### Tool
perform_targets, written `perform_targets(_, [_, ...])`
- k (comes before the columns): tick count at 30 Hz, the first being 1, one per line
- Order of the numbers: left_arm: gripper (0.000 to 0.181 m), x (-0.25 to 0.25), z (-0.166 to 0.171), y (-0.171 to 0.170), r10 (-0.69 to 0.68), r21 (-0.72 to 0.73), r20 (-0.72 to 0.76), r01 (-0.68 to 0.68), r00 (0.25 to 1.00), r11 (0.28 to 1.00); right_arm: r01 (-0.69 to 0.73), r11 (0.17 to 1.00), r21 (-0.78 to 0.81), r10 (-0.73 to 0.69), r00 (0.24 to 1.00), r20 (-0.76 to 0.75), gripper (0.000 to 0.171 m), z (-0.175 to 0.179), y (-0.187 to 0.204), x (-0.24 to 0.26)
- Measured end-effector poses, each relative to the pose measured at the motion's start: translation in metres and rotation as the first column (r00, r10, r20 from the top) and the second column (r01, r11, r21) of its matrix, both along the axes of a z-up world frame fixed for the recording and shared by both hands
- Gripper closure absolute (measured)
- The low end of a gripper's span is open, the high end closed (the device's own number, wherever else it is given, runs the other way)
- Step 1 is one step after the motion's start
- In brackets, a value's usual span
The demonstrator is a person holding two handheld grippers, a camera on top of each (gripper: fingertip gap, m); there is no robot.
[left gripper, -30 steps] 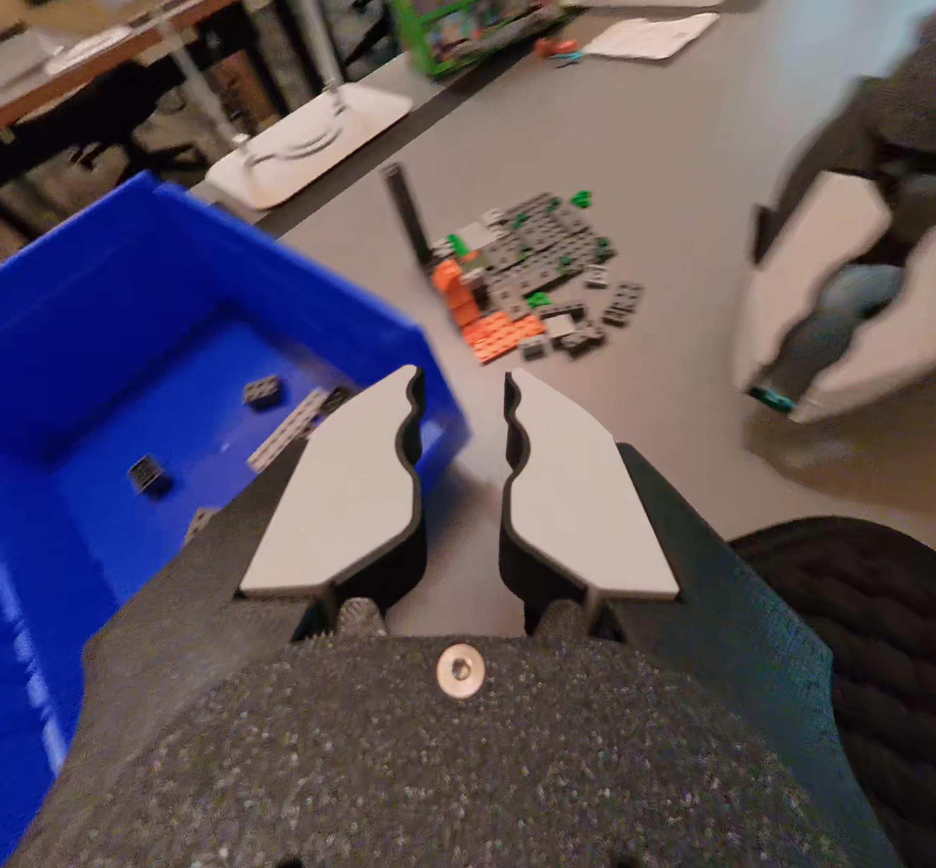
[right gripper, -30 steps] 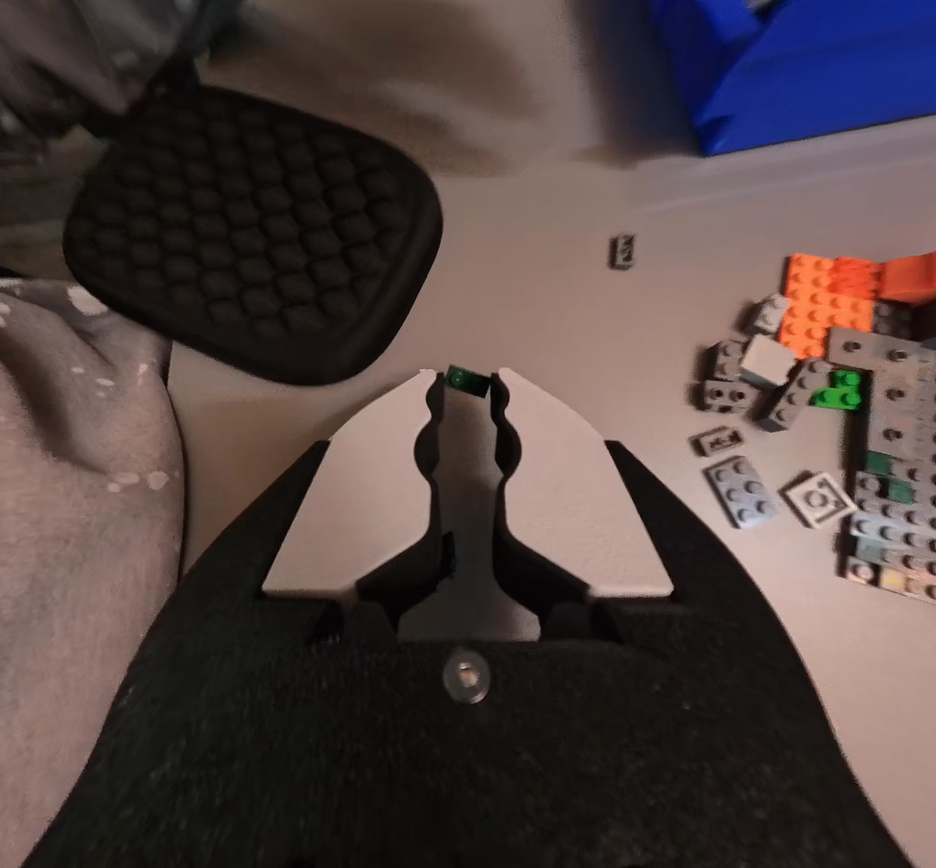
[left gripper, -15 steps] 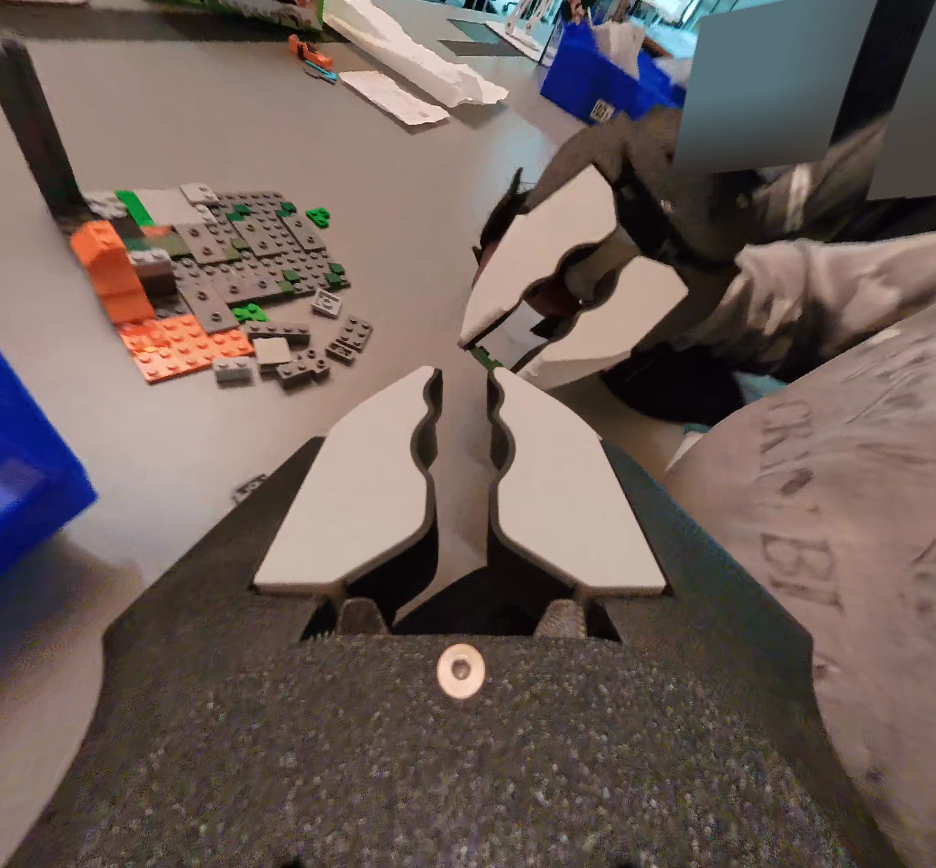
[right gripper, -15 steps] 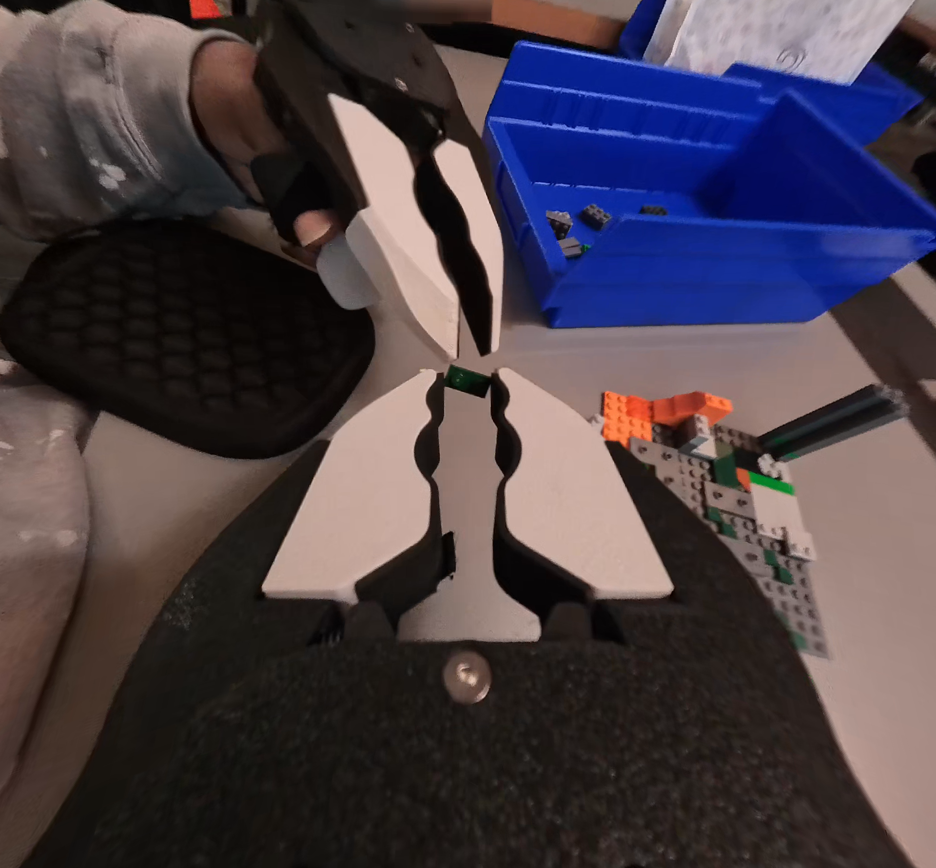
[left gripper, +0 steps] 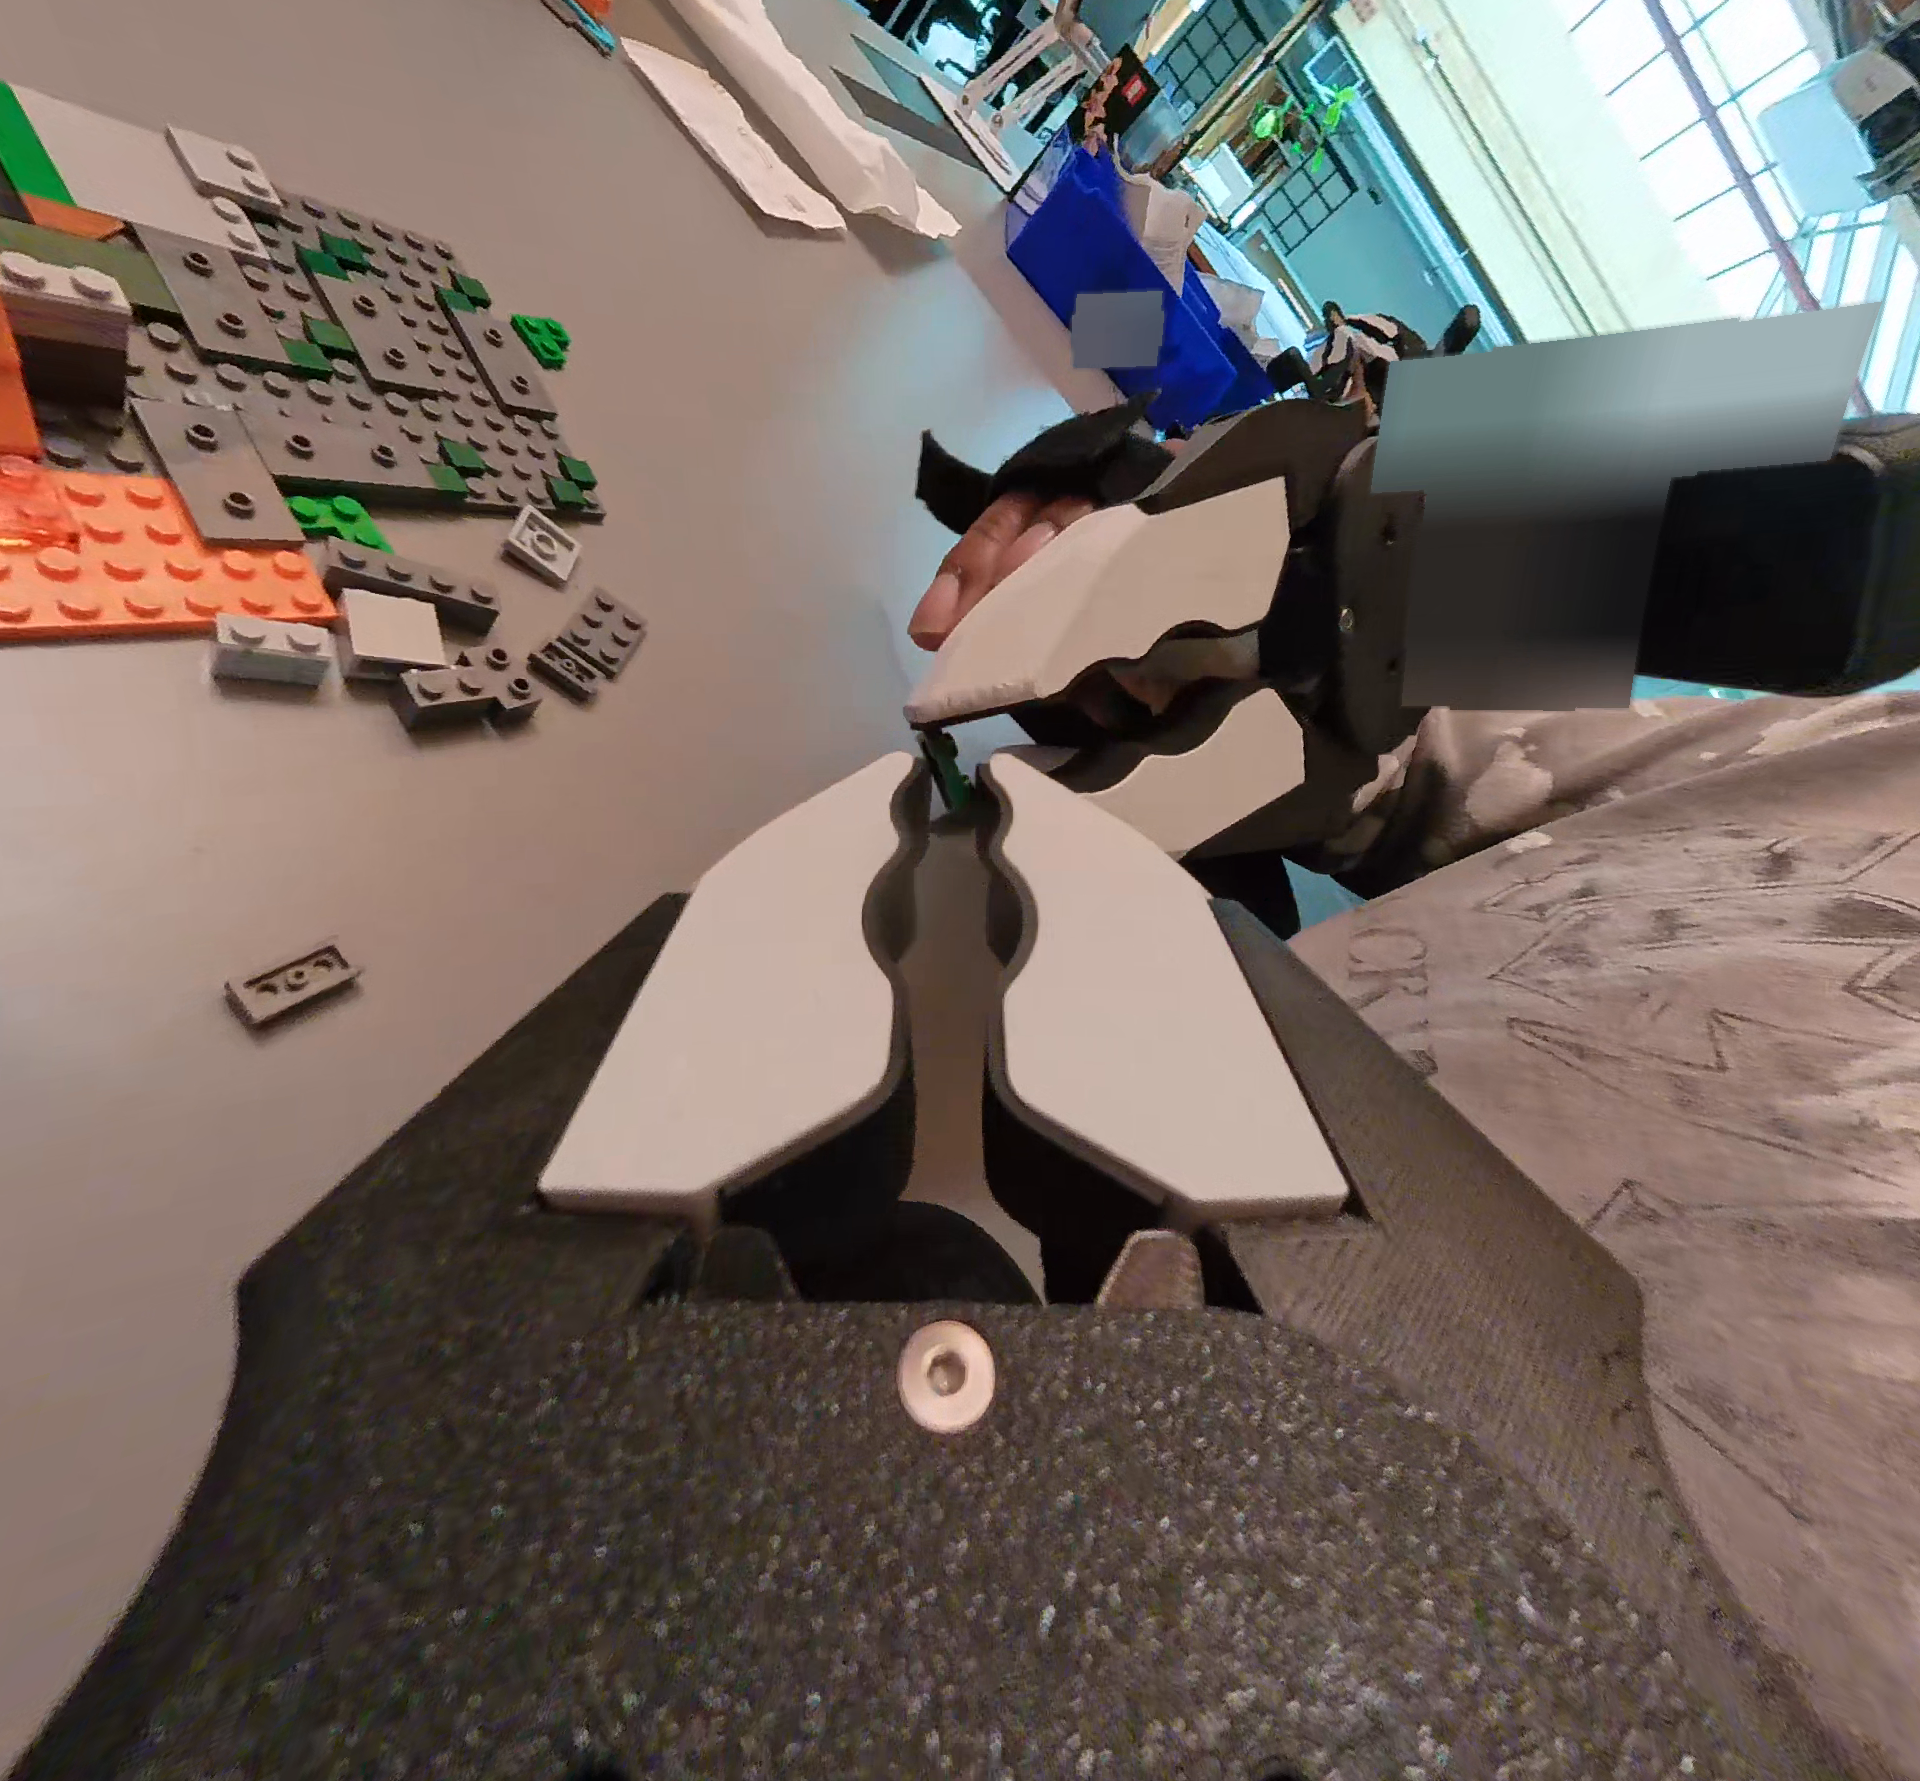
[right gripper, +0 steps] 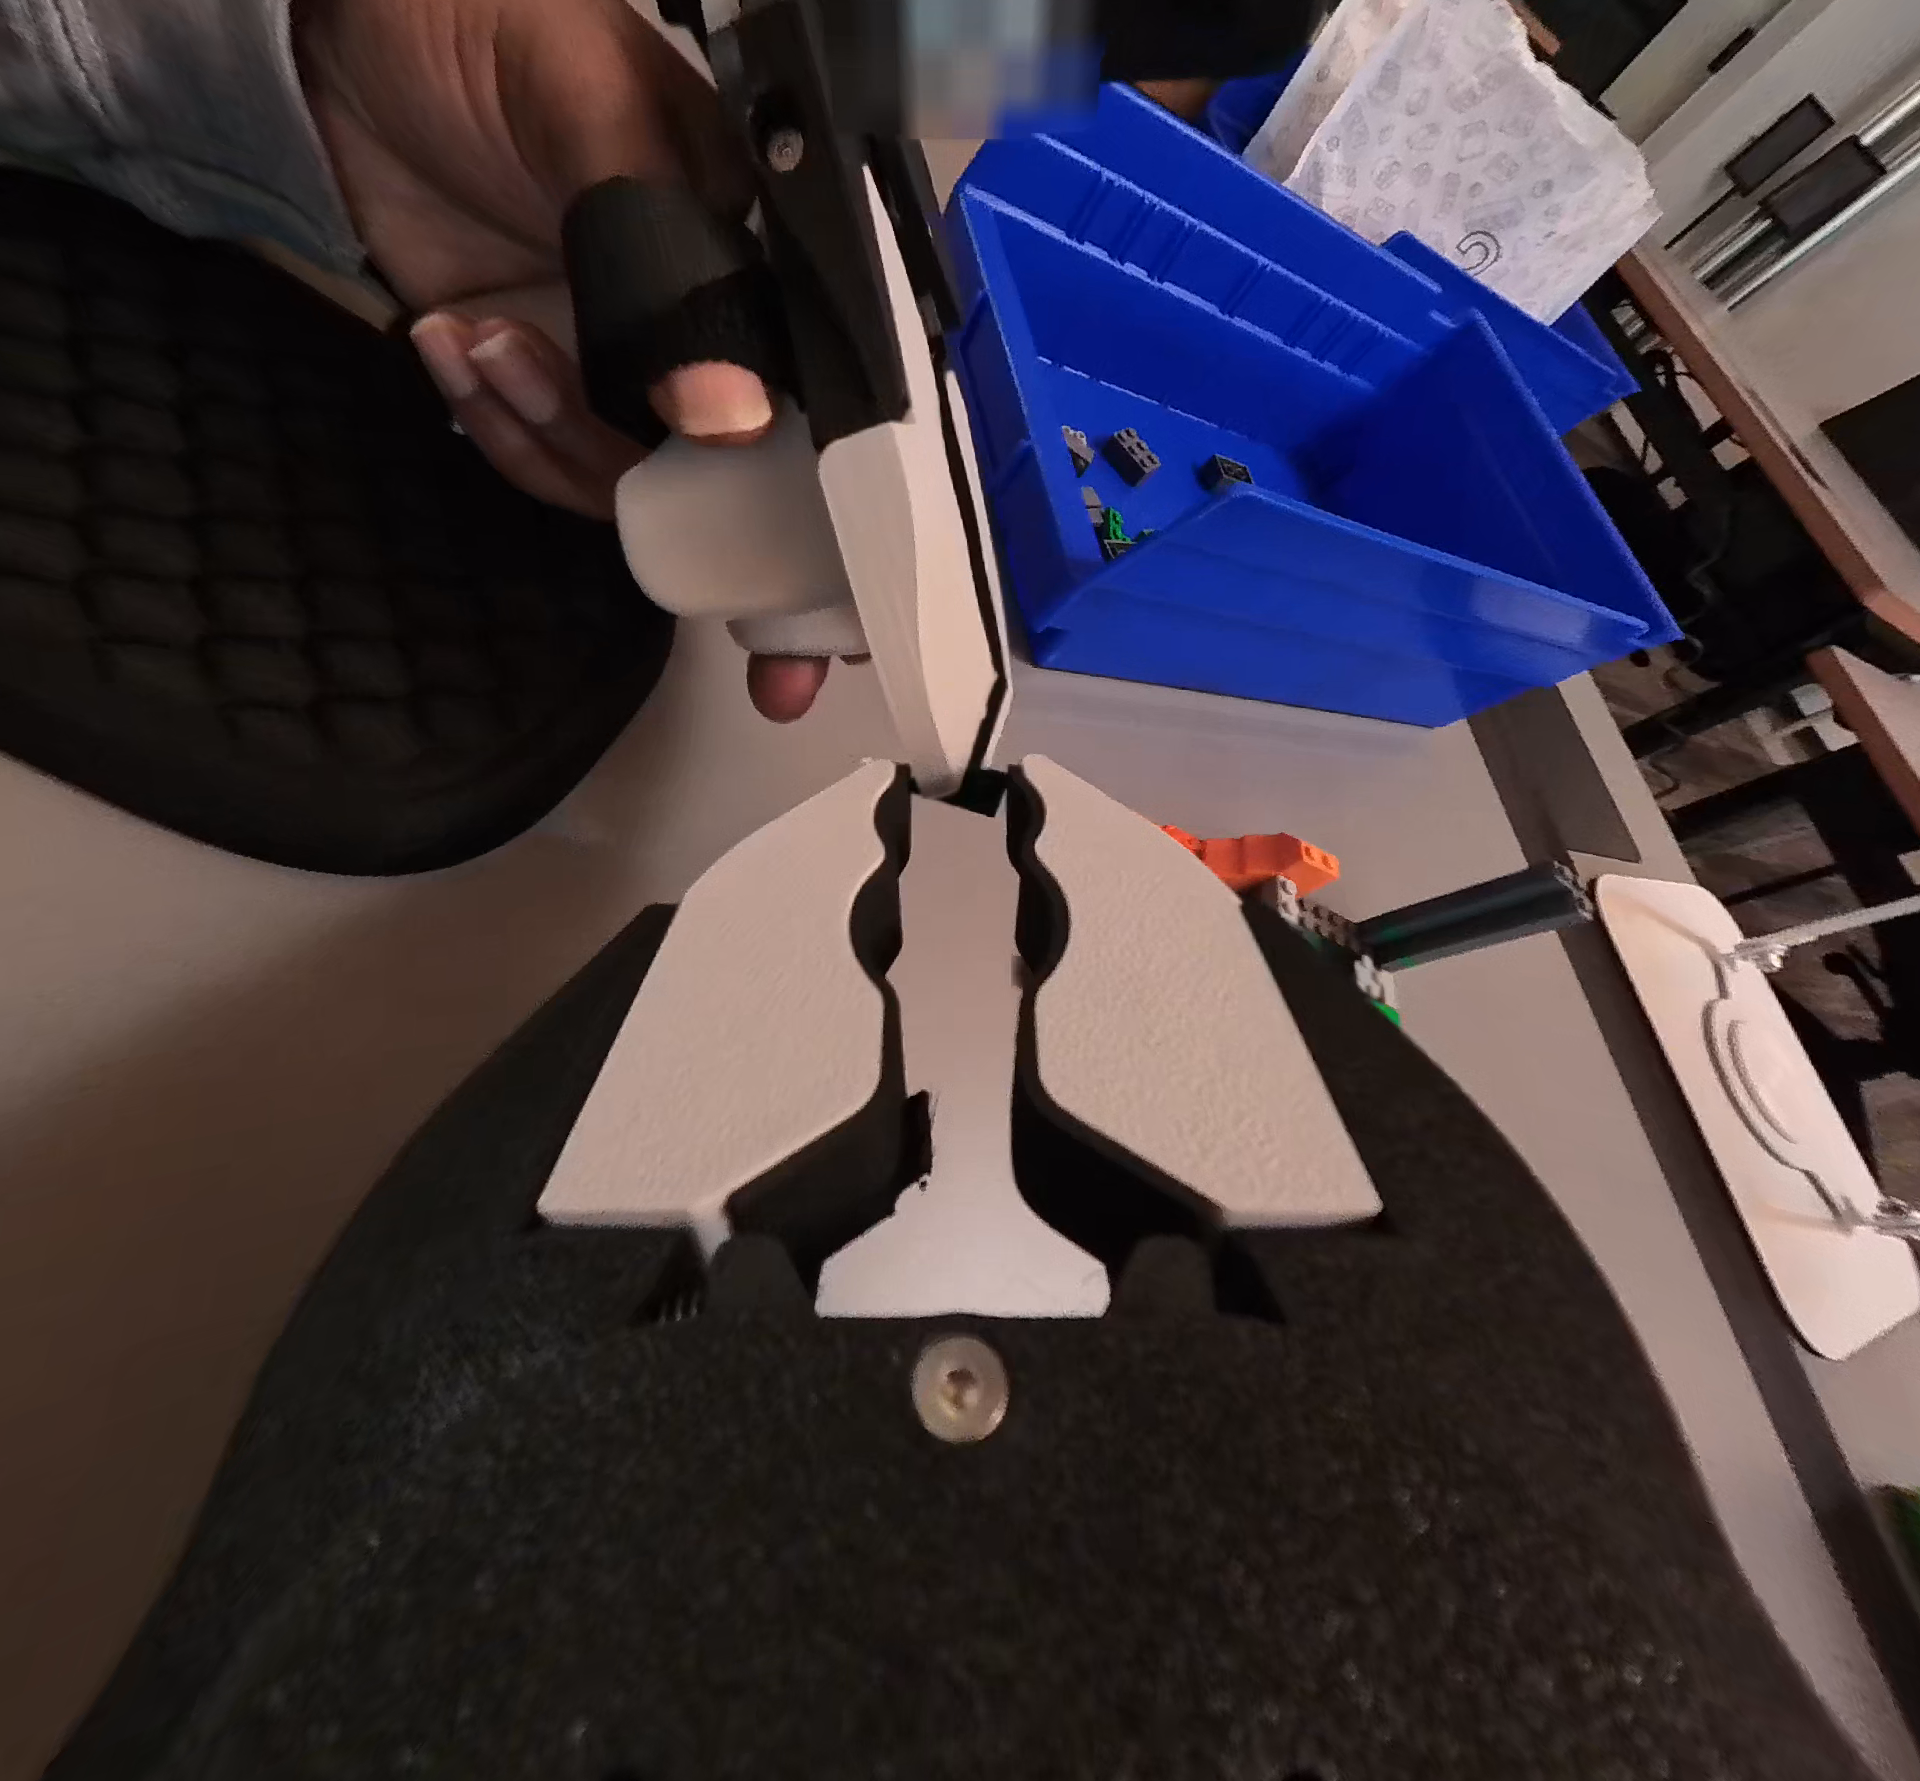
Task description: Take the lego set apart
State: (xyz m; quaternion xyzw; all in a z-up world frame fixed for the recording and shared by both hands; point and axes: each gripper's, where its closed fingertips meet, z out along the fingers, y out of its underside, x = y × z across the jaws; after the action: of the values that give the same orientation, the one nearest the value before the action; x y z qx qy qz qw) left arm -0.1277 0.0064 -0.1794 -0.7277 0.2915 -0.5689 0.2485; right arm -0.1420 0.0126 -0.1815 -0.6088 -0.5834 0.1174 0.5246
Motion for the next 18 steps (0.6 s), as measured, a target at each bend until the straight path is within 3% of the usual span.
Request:
perform_targets(5, [0.177,-0.001,-0.006,0.006,0.033,0.070,-0.064,-0.029,0.997,0.997,0.035,0.999,-0.016,-0.034,0.999,0.026,0.153,-0.007,0.006,0.002])
perform_targets(7, [0.177,-0.004,-0.007,0.009,0.050,0.105,-0.087,-0.041,0.995,0.994,0.043,0.998,-0.042,-0.042,0.999,0.034,0.145,-0.012,0.008,0.004])
perform_targets(11, [0.177,-0.023,-0.005,0.029,0.165,0.255,-0.178,-0.117,0.970,0.960,0.050,0.989,-0.139,-0.050,0.999,0.004,0.142,-0.018,0.010,0.009])
perform_targets(15, [0.176,-0.057,0.008,0.062,0.324,0.397,-0.238,-0.212,0.916,0.893,0.078,0.970,-0.229,-0.084,0.996,-0.016,0.141,-0.022,0.017,0.018])
perform_targets(18, [0.177,-0.094,0.007,0.099,0.482,0.517,-0.345,-0.266,0.805,0.814,0.101,0.952,-0.290,-0.115,0.993,-0.030,0.140,-0.027,0.023,0.025])
